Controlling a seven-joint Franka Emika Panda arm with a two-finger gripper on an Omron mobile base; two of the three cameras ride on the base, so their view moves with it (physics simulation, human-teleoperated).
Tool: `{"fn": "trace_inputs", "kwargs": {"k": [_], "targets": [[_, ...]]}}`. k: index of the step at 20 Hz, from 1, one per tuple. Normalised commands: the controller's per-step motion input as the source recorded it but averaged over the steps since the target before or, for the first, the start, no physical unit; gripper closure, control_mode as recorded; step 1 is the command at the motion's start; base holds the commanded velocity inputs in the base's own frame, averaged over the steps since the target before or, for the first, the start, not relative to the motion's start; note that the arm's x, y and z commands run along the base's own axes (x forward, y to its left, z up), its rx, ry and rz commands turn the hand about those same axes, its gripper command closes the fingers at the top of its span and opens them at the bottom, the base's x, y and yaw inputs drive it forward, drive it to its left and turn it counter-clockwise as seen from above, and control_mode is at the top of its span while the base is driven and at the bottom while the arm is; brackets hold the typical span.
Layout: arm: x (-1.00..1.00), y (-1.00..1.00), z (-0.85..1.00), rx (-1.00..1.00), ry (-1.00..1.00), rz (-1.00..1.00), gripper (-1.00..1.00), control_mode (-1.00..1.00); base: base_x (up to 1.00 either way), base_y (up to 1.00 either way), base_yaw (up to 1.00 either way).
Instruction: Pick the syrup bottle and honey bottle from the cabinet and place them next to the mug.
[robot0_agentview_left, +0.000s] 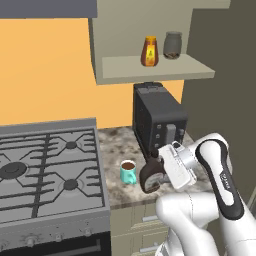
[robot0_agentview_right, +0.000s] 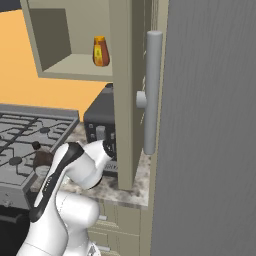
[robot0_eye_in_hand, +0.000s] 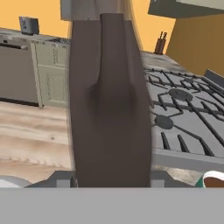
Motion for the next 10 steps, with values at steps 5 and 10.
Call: {"fn": "trace_inputs", "kwargs": {"k": [5, 10], "targets": [[0.0, 0.13, -0.08, 0.05, -0.12, 0.0, 1.0, -1.0, 0.0, 0.0, 0.0], [0.0, 0.18, -0.08, 0.06, -0.08, 0.0, 1.0, -1.0, 0.0, 0.0, 0.0]]}}
